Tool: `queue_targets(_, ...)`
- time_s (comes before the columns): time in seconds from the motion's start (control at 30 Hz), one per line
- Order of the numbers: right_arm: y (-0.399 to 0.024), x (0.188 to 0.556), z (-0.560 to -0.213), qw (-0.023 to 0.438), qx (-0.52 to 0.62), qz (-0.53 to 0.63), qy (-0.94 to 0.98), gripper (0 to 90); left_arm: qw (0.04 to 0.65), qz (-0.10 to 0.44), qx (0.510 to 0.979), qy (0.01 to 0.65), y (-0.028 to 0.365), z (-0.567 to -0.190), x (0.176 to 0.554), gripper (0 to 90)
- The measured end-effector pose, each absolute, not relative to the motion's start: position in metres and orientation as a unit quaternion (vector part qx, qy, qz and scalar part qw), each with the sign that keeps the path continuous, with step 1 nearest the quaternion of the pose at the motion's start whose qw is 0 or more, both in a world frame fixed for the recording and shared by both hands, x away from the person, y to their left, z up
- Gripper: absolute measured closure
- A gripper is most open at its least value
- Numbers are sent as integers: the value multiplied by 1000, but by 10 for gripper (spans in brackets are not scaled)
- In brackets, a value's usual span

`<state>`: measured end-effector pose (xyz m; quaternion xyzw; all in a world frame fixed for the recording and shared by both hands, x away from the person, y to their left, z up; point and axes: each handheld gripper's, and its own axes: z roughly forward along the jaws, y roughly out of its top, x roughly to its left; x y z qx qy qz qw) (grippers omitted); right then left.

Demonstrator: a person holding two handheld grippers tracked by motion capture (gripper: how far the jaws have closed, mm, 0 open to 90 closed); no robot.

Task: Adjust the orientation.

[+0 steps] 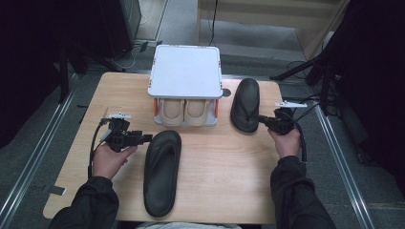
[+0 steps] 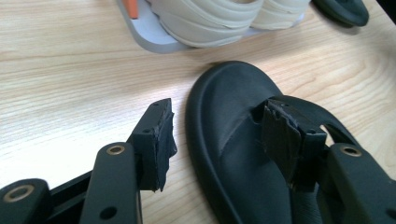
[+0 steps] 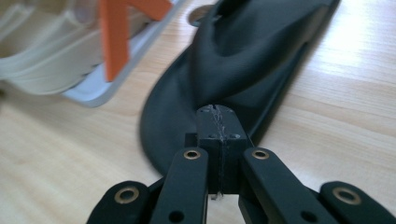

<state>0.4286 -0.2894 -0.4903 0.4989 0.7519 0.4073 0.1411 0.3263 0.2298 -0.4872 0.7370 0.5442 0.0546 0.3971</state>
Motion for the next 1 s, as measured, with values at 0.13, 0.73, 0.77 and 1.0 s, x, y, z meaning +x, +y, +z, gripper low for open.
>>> queue_targets(0.13,-289,441,-502,151,504,383,760,900,400,57,743,534,228,-485,324,441)
queue_targets(0.73,-266,443,-517,143,480,329,801,900,399,58,748,527,232,-483,320,440)
queue_targets(0.77,-264,443,-517,147,481,327,800,900,399,56,748,527,232,-483,320,440)
queue_targets(1.0,-259,440,-517,124,483,335,800,900,399,58,748,527,233,-483,320,440)
